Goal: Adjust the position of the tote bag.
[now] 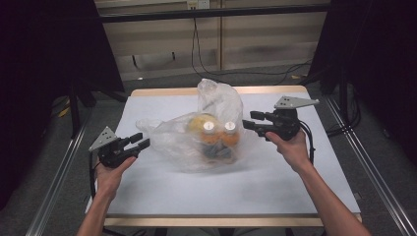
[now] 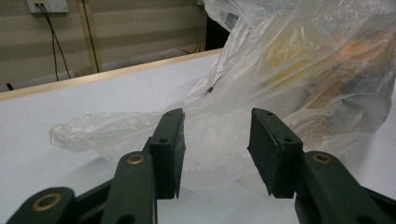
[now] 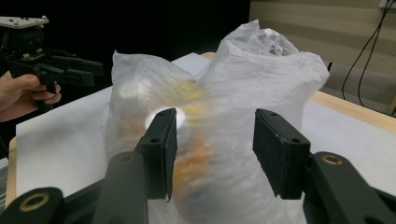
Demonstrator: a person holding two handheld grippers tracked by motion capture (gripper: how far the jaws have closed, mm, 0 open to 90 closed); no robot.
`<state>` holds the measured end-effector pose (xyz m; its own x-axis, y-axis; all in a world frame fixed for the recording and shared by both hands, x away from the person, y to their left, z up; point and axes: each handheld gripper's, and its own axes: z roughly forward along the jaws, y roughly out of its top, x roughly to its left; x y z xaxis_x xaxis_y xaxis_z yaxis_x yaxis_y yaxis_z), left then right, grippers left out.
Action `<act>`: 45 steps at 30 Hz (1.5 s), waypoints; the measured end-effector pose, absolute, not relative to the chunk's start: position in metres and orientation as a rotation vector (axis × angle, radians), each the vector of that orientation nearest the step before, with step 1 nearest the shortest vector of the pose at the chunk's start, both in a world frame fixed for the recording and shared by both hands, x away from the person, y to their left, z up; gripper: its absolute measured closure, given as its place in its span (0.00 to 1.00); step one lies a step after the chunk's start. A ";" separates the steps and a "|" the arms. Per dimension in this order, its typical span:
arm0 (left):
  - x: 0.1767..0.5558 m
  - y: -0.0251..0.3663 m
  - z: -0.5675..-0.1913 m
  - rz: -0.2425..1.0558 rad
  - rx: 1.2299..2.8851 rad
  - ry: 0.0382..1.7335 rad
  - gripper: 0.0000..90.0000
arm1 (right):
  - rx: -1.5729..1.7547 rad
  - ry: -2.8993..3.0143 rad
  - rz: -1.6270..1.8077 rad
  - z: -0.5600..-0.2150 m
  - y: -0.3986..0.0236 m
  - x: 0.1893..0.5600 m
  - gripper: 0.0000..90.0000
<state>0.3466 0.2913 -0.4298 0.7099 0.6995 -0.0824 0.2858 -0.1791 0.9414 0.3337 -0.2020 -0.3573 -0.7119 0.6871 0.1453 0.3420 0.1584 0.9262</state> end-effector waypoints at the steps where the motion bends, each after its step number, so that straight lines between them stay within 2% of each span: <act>1: 0.349 0.291 -0.429 0.448 1.759 0.787 0.61 | 0.986 2.136 1.572 -0.356 -0.200 0.336 0.57; 10: 0.367 0.286 -0.423 0.432 1.718 0.768 0.53 | 0.945 2.199 1.516 -0.337 -0.170 0.375 0.56; 17: 0.368 0.272 -0.419 0.443 1.772 0.710 0.45 | 0.918 2.288 1.410 -0.329 -0.142 0.408 0.54; 24: 0.377 0.266 -0.416 0.438 1.767 0.704 0.45 | 0.941 2.340 1.344 -0.328 -0.127 0.436 0.51; 30: 0.382 0.259 -0.417 0.413 1.771 0.677 0.51 | 0.975 2.400 1.255 -0.336 -0.111 0.457 0.49; 35: 0.383 0.254 -0.422 0.397 1.804 0.665 0.63 | 1.027 2.440 1.206 -0.346 -0.103 0.468 0.48; 38: 0.383 0.254 -0.422 0.391 1.809 0.661 0.67 | 1.031 2.461 1.169 -0.352 -0.100 0.472 0.58; 39: 0.382 0.254 -0.421 0.377 1.809 0.658 0.74 | 1.036 2.483 1.160 -0.355 -0.099 0.473 0.68; 41: 0.382 0.255 -0.421 0.372 1.812 0.666 0.80 | 1.038 2.495 1.146 -0.357 -0.098 0.473 0.80; 42: 0.382 0.255 -0.421 0.360 1.809 0.673 0.82 | 1.027 2.499 1.144 -0.358 -0.098 0.473 0.85; 43: 0.382 0.255 -0.421 0.360 1.809 0.673 0.86 | 1.027 2.499 1.144 -0.358 -0.098 0.473 0.85; 45: 0.383 0.255 -0.422 0.324 1.794 0.665 0.88 | 1.035 2.496 1.145 -0.358 -0.098 0.471 0.96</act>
<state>0.3825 0.2554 -0.4218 0.8020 0.5872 -0.1095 0.2759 -0.2015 0.9398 0.4708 -0.0985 -0.3576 -0.7327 0.6735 0.0976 0.5133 0.4527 0.7291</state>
